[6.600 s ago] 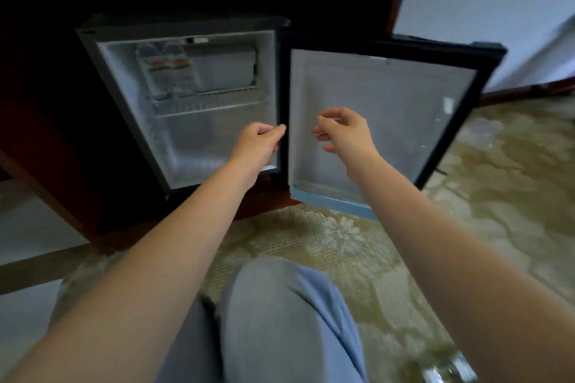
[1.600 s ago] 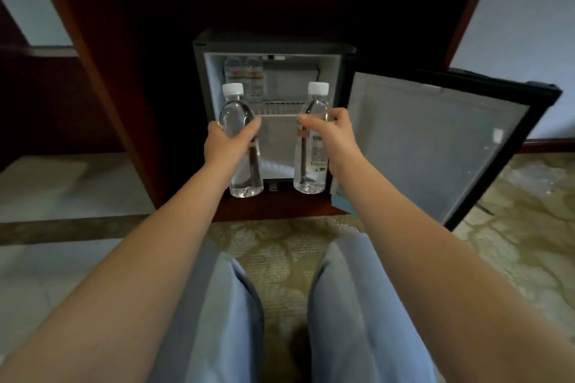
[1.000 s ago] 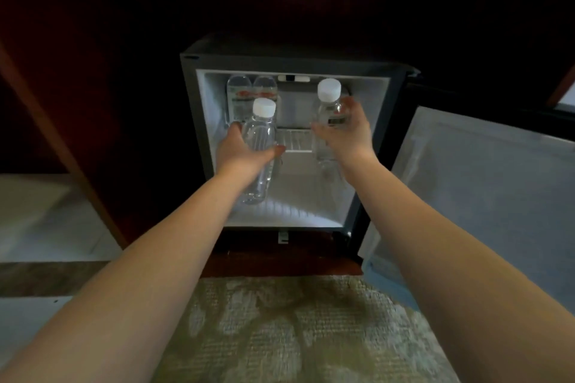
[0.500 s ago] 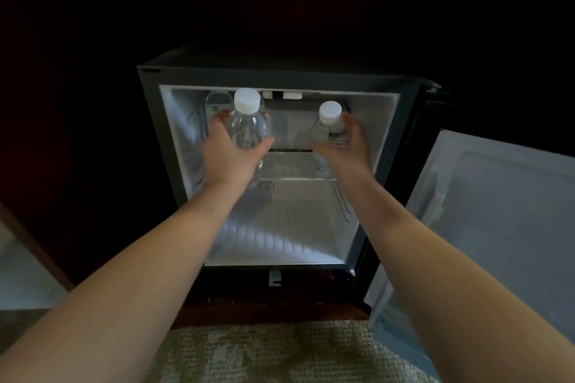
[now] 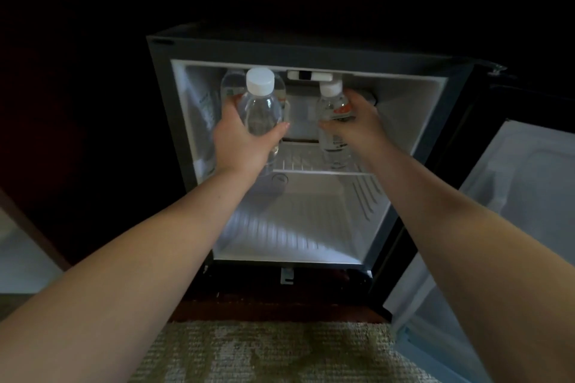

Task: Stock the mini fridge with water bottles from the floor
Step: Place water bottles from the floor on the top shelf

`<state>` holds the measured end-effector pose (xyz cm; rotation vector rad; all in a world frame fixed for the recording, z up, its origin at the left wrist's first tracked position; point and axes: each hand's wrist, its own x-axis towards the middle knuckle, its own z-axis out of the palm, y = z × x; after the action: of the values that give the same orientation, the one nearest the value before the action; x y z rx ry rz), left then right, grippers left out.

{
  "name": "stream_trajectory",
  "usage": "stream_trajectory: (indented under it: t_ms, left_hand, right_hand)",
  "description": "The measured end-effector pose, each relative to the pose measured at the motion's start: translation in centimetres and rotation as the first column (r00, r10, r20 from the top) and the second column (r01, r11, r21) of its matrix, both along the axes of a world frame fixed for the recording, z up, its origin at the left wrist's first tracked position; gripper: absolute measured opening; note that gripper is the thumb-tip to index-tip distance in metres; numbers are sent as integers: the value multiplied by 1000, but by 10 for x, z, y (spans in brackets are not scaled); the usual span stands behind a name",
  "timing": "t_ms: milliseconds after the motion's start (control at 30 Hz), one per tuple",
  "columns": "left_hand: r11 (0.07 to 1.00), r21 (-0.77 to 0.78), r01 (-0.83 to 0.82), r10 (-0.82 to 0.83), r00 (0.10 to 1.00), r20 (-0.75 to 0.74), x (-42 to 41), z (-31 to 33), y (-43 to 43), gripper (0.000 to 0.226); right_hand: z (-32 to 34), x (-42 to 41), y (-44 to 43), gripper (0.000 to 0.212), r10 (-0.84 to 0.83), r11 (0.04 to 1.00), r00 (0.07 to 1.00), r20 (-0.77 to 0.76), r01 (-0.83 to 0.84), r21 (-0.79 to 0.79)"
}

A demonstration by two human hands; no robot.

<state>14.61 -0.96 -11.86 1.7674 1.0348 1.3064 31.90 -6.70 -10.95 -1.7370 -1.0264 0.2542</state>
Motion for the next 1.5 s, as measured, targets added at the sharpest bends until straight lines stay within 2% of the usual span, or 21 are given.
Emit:
stream_trajectory:
  t_ms: [67, 167, 267, 367, 467, 533, 600, 667, 733, 900, 1000, 1100, 1133, 1233, 1333, 1433, 1500]
  left_hand:
    - [1000, -16, -12, 12, 1000, 11, 1, -2, -1, 70]
    - [1000, -22, -11, 11, 1000, 9, 2, -7, -2, 68]
    - [1000, -15, -8, 8, 1000, 7, 3, -10, 0, 70]
    - [1000, -5, -10, 10, 1000, 2, 5, -12, 2, 68]
    - [1000, 2, -6, 6, 1000, 0, 8, -16, 6, 67]
    - [1000, 14, -1, 1, 1000, -2, 10, -19, 9, 67]
    - [1000, 20, 3, -3, 1000, -4, 11, -20, 10, 67]
    - [1000, 27, 6, -6, 1000, -3, 12, -21, 12, 66]
    - [999, 34, 8, -8, 1000, 0, 12, -21, 14, 65]
    - [999, 45, 4, -4, 1000, 2, 11, -21, 23, 67]
    - [999, 41, 18, -17, 1000, -14, 12, -21, 25, 68]
    - [999, 35, 40, -39, 999, -15, 11, -22, 26, 67]
    - [998, 29, 49, -48, 999, -15, 11, -22, 27, 67]
    - [997, 27, 65, -65, 998, -28, 10, -22, 28, 68]
    - [997, 53, 64, -62, 997, -38, 9, -24, 25, 68]
    - [996, 55, 74, -72, 996, -45, 8, -25, 26, 68]
    - [995, 44, 89, -87, 995, -51, 8, -24, 29, 69]
  right_hand:
    - [2, 3, -4, 54, -3, 1000, 1000, 24, 3, 12]
    - [-7, 3, -6, 43, -25, 996, 999, -30, 27, 82]
    - [-16, -4, -3, 41, 11, 985, 987, -162, 17, 170]
    - [-23, -3, 3, 38, -12, 968, 952, -307, 89, 237]
    - [-25, 6, 8, 40, -50, 960, 914, -404, 155, 232]
    - [-17, 10, 15, 37, -82, 974, 905, -417, 161, 159]
    - [-4, 12, 26, 33, -135, 985, 912, -386, 166, 46]
    - [7, 13, 37, 42, -155, 988, 924, -349, 150, -42]
    - [9, 17, 46, 44, -145, 989, 931, -335, 125, -80]
    - [13, 23, 61, 30, -122, 984, 968, -219, 89, -154]
    - [6, 20, 67, 40, -107, 979, 975, -196, 69, -191]
    - [-9, 15, 73, 81, -78, 985, 985, -157, 51, -166]
    - [-11, 14, 76, 87, -66, 986, 989, -136, 44, -160]
    - [-7, 12, 83, 83, -37, 984, 995, -97, 19, -179]
    - [-11, 6, 86, 71, -18, 991, 999, -29, 15, -132]
    - [-18, 4, 90, 77, -8, 999, 997, -73, 5, -40]
    - [-19, 3, 93, 76, 21, 999, 998, -63, -24, -40]
